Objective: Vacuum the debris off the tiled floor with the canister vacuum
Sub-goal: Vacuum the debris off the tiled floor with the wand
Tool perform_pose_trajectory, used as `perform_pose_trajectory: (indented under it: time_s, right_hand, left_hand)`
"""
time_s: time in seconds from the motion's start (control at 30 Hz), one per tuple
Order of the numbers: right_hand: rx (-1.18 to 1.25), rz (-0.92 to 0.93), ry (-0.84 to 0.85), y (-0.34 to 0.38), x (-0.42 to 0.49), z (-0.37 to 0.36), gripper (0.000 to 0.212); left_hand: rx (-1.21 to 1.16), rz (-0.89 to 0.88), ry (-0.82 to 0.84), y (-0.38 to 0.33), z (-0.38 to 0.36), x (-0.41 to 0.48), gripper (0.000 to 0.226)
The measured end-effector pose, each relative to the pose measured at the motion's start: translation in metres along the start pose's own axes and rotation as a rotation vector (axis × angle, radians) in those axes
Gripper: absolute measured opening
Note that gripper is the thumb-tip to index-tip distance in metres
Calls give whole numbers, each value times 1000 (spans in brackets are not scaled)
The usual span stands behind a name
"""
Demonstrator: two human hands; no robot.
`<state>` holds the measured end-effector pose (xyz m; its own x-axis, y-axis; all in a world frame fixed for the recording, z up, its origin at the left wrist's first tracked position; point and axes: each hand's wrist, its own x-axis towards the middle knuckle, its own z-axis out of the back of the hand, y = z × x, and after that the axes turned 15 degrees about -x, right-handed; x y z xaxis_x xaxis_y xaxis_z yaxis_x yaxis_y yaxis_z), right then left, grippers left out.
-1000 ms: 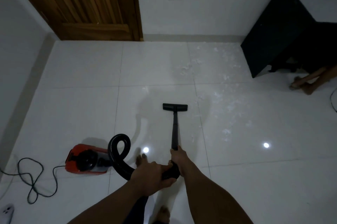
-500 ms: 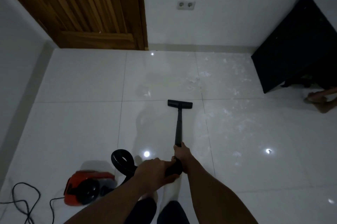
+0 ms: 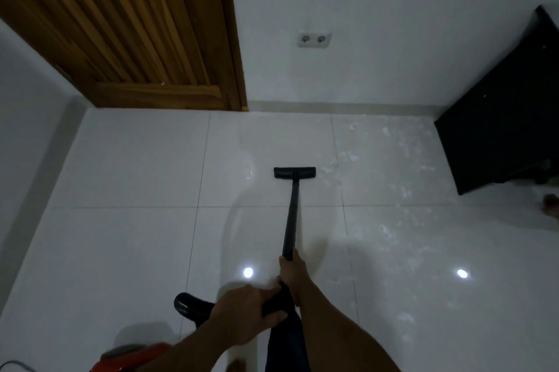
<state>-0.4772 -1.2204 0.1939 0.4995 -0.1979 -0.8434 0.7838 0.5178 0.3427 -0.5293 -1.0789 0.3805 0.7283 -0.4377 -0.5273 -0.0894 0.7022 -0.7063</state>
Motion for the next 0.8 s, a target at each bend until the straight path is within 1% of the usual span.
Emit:
perform_pose_trajectory:
  time_s: [0.07,0.17,0.33,0.43,0.53,0.6,0.77,0.8]
  right_hand:
    - [-2,21,19,37,-5,27,59]
    - [14,41,48,89,-10,71,62]
    - [15,60,76,147,46,118,61]
    - [-35,76,34,176,78,133,64]
    - [-14,48,22,189,79,139,64]
    - [29,23,20,192,65,147,63]
    - [28,-23,12,173,53,152,59]
    - [52,-35,26,169,49,150,58]
  left_hand:
    - [-21,28,18,-10,22,30,47]
    - [-27,66,41,-24,47,74,51]
    - [-9,122,-4,-32,80,151,57]
    - [18,125,-33,-36,106,186,50]
    - [8,144,-1,-37,123,196,45]
    - [-43,157,30,-45,131,193,48]
    - [-111,106,97,-61,144,182,53]
    - [-88,77,101,-60,142,179,55]
